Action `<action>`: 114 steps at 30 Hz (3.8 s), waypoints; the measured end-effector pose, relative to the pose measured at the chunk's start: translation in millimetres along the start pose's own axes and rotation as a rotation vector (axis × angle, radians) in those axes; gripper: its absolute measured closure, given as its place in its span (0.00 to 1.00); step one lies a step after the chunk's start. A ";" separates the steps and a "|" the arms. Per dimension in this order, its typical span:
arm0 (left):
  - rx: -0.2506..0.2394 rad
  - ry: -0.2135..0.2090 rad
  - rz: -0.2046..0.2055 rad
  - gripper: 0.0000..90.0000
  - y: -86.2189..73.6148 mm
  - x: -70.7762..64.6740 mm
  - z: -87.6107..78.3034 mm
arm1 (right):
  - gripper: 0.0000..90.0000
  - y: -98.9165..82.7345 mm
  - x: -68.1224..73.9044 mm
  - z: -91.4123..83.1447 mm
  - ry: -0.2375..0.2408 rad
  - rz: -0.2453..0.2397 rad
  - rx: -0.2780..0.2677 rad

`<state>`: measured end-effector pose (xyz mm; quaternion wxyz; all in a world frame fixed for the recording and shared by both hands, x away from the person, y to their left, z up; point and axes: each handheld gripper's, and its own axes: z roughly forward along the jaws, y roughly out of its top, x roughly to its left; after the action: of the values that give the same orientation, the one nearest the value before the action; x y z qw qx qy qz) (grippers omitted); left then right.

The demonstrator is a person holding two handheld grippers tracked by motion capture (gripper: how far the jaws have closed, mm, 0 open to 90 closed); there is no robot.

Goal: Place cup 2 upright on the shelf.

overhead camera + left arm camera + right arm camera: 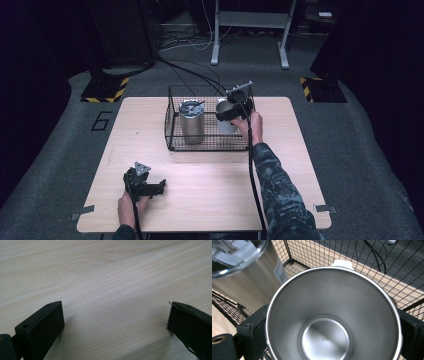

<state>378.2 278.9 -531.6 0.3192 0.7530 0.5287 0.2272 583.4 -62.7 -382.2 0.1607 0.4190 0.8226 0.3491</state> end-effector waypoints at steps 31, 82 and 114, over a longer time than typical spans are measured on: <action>0.003 -0.001 0.011 0.00 -0.1 0.6 -0.3 | 0.06 -12.4 1.6 37.2 -0.008 0.063 0.073; -0.002 -0.001 0.004 0.00 -0.2 0.0 -0.1 | 0.00 -3.7 16.0 -20.1 0.042 0.023 -0.001; 0.001 -0.005 0.003 0.00 -0.3 0.1 -0.2 | 0.00 -136.5 23.6 -103.7 0.019 -0.029 -0.066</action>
<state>377.9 279.1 -531.7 0.3198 0.7545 0.5269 0.2255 432.8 -144.6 -405.3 0.1718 0.3983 0.8181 0.3774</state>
